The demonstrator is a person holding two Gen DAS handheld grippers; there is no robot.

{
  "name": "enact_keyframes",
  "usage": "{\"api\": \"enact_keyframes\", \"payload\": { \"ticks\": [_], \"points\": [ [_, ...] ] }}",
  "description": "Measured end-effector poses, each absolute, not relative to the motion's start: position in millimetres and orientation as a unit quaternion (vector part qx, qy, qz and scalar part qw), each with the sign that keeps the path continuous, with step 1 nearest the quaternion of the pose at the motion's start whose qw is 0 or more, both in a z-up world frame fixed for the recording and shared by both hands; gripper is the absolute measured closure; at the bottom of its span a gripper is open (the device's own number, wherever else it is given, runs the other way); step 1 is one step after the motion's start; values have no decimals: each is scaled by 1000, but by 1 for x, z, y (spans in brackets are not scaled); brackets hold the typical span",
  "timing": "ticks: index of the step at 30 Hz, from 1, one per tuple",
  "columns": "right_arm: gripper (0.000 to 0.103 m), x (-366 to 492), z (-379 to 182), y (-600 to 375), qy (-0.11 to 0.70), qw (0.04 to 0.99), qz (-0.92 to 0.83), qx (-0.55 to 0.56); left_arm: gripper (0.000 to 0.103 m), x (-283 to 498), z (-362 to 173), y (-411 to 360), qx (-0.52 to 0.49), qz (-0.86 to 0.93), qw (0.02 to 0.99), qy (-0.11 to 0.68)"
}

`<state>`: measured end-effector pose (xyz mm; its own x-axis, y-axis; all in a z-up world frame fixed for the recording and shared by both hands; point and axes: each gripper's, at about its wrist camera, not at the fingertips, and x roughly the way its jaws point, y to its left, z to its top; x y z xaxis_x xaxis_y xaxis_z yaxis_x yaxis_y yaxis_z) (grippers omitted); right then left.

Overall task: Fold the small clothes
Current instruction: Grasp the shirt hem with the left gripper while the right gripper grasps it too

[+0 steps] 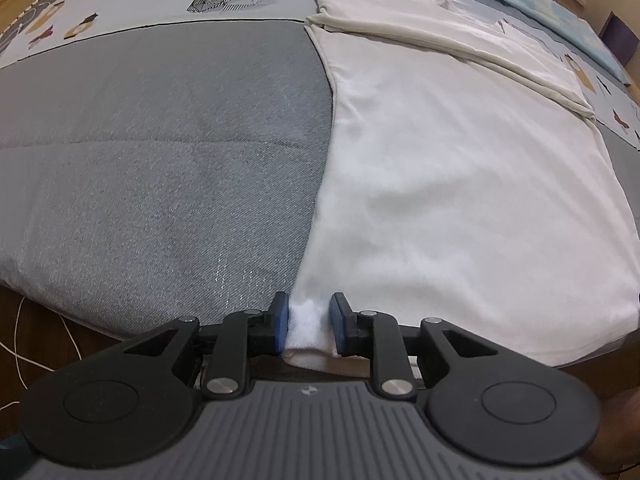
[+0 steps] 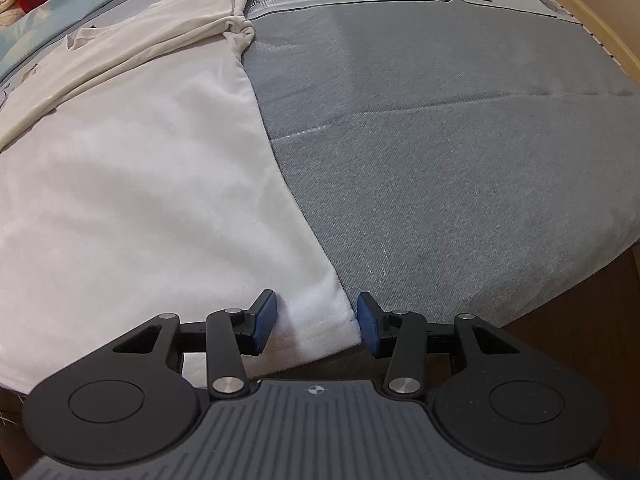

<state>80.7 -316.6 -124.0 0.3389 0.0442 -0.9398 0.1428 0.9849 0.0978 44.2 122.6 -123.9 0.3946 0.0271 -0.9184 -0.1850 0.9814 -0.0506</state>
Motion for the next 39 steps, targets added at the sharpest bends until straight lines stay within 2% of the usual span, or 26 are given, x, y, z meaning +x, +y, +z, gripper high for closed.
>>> {"api": "enact_keyframes", "payload": {
  "ticks": [3,6,8,9,10,14,17,21,26,28,35,39],
  "points": [
    [56,81,-125,-316,574,814,-27,79,80,44,-124,121,-67,63,833,546],
    [58,80,-125,-315,574,815,-20,77,90,44,-123,119,-65,61,834,545],
    [69,80,-124,-315,571,817,-14,80,94,44,-122,119,-65,62,834,544],
    [84,80,-123,-315,568,818,-10,85,94,44,-122,120,-65,62,834,544],
    [89,80,-122,-316,566,819,-6,91,93,44,-122,120,-66,62,834,544],
    [88,80,-123,-316,567,818,-10,92,93,44,-123,120,-68,63,833,546],
    [81,80,-124,-315,569,817,-12,89,92,45,-123,119,-61,63,833,546],
    [79,79,-125,-313,570,818,-8,80,92,46,-123,118,-59,63,832,547],
    [80,79,-125,-312,569,819,-3,75,92,46,-125,116,-54,63,833,548],
    [91,79,-124,-311,567,820,4,77,94,46,-125,116,-53,63,833,547],
    [92,78,-120,-313,557,826,4,88,96,46,-123,117,-56,63,834,545],
    [88,79,-123,-311,566,820,3,81,95,47,-124,114,-45,62,833,549]
  ]
}}
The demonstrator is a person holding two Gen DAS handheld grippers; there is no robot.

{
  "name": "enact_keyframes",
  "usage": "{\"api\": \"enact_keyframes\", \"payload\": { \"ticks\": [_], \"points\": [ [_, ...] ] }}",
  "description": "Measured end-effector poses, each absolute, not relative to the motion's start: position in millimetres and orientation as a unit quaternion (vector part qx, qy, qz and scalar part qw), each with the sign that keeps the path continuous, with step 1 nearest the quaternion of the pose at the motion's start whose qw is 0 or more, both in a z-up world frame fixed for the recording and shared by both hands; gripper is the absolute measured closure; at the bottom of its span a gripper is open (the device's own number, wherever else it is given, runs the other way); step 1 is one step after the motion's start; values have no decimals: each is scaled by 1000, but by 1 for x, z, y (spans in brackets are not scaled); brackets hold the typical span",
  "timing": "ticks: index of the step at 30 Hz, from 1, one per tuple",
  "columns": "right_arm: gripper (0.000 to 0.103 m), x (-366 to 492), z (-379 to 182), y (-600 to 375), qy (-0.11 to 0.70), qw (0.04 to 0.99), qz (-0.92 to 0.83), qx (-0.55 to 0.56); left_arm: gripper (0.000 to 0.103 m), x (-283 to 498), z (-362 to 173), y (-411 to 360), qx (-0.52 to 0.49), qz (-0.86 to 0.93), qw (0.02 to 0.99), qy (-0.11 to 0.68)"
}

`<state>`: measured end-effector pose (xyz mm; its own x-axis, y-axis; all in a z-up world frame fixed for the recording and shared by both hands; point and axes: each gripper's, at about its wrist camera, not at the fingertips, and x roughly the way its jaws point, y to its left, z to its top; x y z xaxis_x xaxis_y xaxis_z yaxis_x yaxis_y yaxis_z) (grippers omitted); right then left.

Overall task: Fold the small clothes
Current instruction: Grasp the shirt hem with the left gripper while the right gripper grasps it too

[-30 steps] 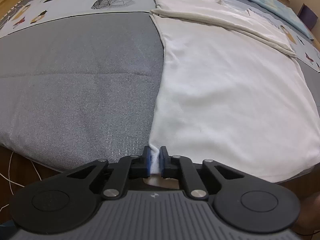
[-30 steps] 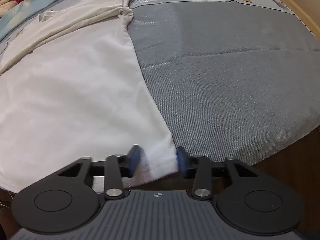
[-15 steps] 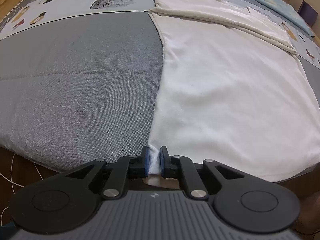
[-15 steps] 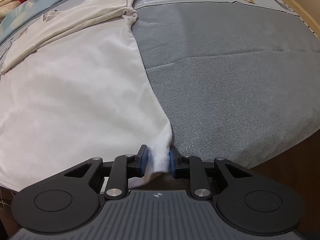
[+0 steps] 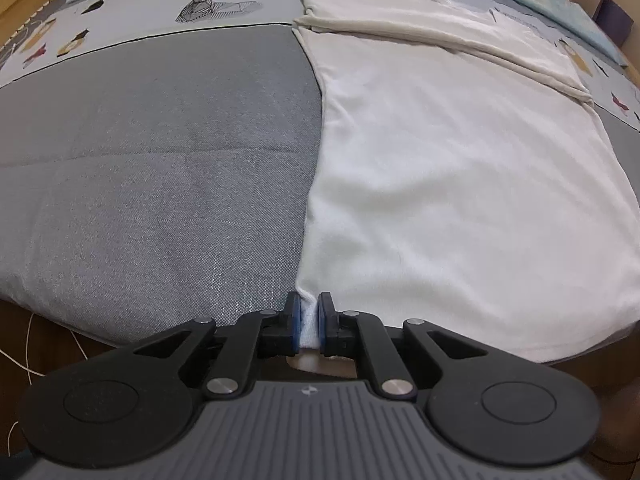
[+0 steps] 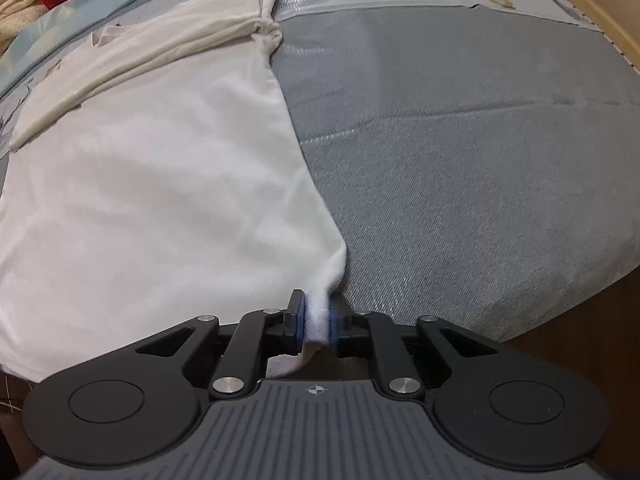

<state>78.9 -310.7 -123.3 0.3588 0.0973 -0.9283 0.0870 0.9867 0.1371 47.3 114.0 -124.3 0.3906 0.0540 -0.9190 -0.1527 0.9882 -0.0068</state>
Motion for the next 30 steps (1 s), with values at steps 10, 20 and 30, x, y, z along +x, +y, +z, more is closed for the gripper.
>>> {"api": "enact_keyframes", "payload": {
  "ticks": [10,20,30],
  "points": [
    [86,80,-125,-308,567,821,9,69,95,49,-125,114,-38,62,833,549],
    [92,78,-121,-308,556,828,16,73,96,48,-123,112,-34,61,833,548],
    [88,80,-124,-305,565,823,16,63,96,49,-125,110,-30,63,832,550]
  ]
}}
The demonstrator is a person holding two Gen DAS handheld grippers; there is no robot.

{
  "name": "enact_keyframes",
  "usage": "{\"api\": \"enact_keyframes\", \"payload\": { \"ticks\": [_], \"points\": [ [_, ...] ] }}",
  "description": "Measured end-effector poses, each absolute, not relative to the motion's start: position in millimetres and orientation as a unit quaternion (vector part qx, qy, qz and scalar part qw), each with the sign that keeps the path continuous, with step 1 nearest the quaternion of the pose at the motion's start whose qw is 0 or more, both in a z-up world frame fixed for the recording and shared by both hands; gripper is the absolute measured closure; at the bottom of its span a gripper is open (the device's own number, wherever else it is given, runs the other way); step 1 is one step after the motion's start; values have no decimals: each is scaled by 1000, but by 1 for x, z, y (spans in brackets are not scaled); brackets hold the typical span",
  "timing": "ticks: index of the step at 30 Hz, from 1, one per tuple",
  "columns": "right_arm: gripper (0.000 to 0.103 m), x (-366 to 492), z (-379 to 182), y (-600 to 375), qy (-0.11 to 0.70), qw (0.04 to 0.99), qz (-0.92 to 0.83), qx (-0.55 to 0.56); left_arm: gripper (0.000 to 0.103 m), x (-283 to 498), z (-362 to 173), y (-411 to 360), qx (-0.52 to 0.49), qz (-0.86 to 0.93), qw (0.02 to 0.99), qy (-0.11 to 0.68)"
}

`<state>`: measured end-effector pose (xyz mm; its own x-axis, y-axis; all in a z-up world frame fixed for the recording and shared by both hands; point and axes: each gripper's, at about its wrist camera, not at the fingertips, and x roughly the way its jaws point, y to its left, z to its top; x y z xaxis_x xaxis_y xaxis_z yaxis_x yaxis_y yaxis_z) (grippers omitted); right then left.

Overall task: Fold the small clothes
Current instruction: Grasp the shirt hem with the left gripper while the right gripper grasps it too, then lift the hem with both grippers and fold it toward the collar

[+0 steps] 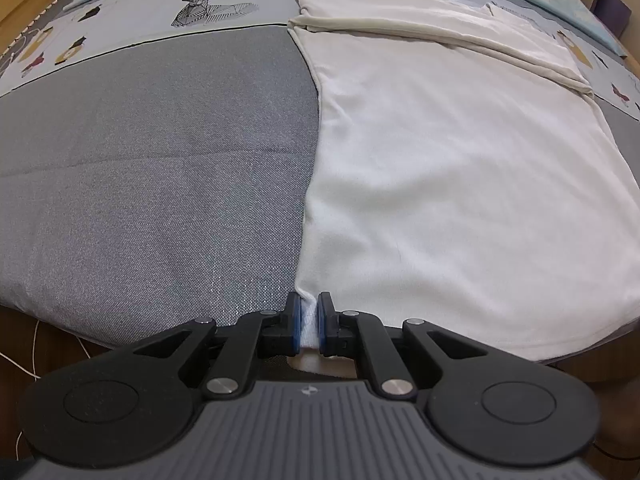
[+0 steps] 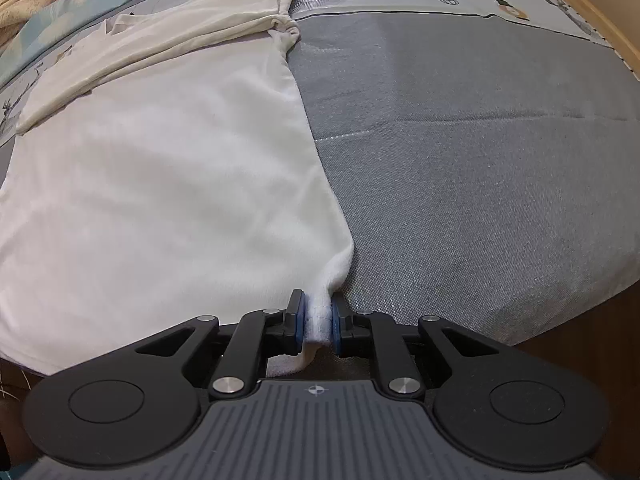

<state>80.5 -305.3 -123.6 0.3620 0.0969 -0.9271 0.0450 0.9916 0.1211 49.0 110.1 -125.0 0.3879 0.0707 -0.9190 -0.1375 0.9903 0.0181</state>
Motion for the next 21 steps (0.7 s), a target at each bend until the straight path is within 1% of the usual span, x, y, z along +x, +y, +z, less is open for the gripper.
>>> {"api": "enact_keyframes", "payload": {
  "ticks": [4,6,9,13,17,21],
  "points": [
    [87,80,-125,-304,565,823,19,59,95,49,-125,110,-29,63,833,549],
    [91,80,-123,-302,560,826,24,54,96,48,-124,110,-30,63,834,547],
    [93,78,-116,-304,541,838,25,64,97,45,-118,110,-25,65,840,538],
    [93,73,-88,-309,492,864,34,103,97,33,-91,106,-23,58,860,506],
    [94,62,-47,-316,433,890,54,129,98,19,-60,108,-43,52,879,473],
    [94,46,-13,-328,391,904,68,157,98,1,-29,106,-46,45,895,442]
  ]
}}
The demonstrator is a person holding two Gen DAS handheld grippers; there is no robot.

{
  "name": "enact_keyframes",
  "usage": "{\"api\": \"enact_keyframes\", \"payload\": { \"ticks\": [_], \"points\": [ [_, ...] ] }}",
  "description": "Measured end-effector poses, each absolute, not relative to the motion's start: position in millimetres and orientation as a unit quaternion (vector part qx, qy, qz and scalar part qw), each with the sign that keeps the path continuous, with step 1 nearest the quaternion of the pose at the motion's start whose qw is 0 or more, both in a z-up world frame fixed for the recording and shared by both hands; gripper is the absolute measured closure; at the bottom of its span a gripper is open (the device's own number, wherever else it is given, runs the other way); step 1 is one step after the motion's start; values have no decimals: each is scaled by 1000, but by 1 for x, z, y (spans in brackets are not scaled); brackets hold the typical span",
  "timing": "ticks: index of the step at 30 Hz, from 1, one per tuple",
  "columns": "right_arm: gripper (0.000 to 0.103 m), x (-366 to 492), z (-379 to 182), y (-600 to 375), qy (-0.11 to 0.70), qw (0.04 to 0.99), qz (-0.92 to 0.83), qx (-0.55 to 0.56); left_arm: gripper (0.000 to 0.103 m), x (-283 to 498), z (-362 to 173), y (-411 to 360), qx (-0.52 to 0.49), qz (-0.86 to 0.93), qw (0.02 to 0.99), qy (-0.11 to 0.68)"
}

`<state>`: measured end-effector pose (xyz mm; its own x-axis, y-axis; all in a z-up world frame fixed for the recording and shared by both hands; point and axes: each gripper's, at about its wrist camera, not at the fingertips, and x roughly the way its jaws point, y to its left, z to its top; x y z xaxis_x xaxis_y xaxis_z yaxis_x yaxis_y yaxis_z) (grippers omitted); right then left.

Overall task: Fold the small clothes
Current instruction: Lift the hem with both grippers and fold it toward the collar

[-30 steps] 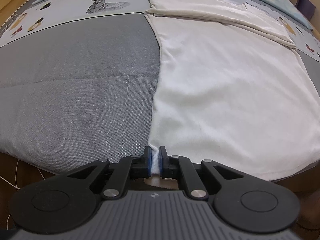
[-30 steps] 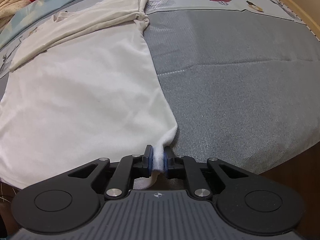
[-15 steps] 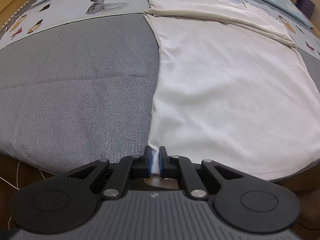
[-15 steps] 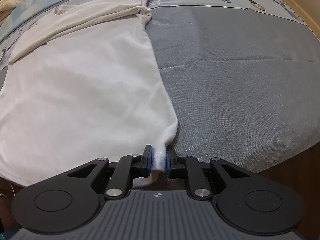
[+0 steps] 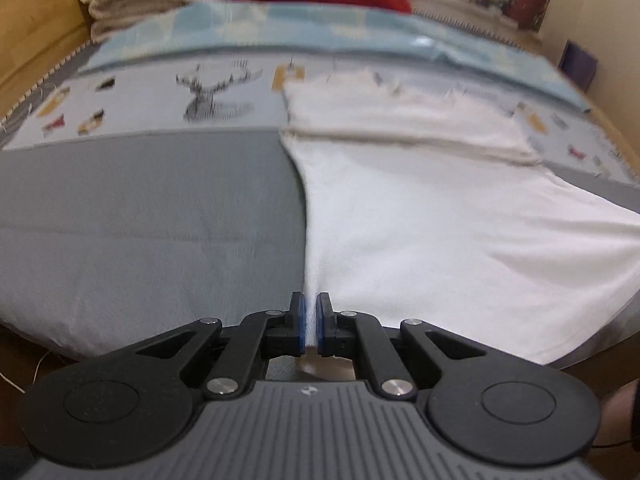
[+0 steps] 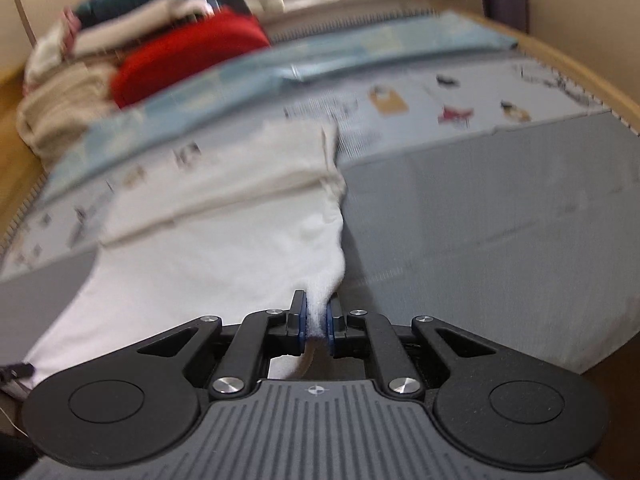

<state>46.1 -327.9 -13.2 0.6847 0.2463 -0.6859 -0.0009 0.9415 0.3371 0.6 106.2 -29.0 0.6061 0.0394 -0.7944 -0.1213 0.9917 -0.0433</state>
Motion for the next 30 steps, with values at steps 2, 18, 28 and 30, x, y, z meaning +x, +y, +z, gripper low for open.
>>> {"api": "enact_keyframes", "payload": {
  "ticks": [2,18,28,30],
  "points": [
    [94,33,2,-338,377,907,74,175,98,-17,-10,106,-54,39,905,421],
    [94,7,39,-374,298,927,62,218,98,-20,26,118,-99,54,911,398],
    [95,150,-2,-359,339,924,29,173,98,142,-7,136,-111,56,894,430],
    [95,176,-20,-356,360,918,17,166,98,161,-27,137,-105,53,893,435]
  ]
}}
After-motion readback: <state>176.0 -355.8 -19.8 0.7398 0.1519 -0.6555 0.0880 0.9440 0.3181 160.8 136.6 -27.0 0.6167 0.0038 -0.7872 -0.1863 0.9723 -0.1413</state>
